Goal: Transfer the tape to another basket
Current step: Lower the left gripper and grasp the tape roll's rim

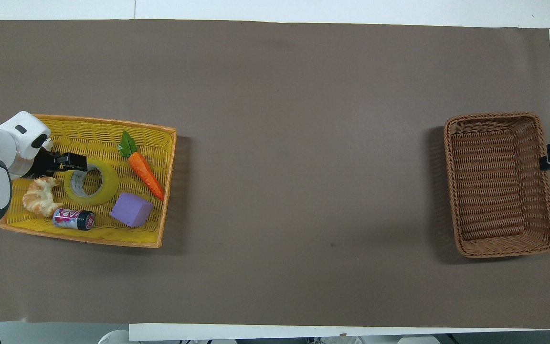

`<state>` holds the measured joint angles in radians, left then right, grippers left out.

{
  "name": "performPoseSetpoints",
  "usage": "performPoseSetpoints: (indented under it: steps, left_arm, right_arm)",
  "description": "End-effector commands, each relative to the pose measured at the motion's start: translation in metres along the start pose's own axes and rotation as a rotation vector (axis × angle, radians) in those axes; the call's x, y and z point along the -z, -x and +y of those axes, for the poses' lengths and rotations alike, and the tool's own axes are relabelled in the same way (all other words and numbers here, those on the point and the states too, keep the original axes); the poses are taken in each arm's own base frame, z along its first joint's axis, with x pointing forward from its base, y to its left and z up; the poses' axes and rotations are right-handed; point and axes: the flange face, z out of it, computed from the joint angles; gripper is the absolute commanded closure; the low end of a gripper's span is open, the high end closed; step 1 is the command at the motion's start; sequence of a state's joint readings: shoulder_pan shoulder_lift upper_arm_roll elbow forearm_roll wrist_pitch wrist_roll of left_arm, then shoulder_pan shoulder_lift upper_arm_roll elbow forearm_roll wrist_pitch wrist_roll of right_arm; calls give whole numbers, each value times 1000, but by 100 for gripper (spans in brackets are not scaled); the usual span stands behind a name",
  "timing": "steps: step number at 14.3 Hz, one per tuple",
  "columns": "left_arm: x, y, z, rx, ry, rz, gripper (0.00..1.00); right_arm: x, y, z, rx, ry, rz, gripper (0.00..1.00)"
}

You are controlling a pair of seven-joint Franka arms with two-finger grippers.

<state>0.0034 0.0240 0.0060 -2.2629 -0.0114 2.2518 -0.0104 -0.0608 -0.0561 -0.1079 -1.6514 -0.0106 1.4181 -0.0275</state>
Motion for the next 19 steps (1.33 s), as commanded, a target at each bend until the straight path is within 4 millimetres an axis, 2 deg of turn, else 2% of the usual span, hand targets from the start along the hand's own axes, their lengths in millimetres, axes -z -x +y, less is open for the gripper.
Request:
performPoseSetpoints:
  steps: [1,6,8,12,14,17,18,19]
  left_arm:
    - [1,16,1,-23,-10,-29,2]
    - [-17,42,-3,-28,-9,-39,6]
    - [-19,42,1,-43,-9,-11,6]
    - [-38,42,2,-46,-10,-11,10]
    - [-38,42,7,-67,-11,-13,29]
    - [-37,42,7,-60,-10,-17,84]
    - [-37,42,7,-63,-11,-16,99]
    - [-37,42,7,-64,-11,-14,100]
  right_arm:
    - [3,3,2,16,7,2,0]
    - [2,3,2,16,7,1,0]
    - [2,3,2,16,7,1,0]
    - [3,3,2,16,7,2,0]
    - [2,3,2,16,7,1,0]
    - [2,3,2,16,7,1,0]
    - [2,3,2,16,7,1,0]
    - [3,3,2,16,7,2,0]
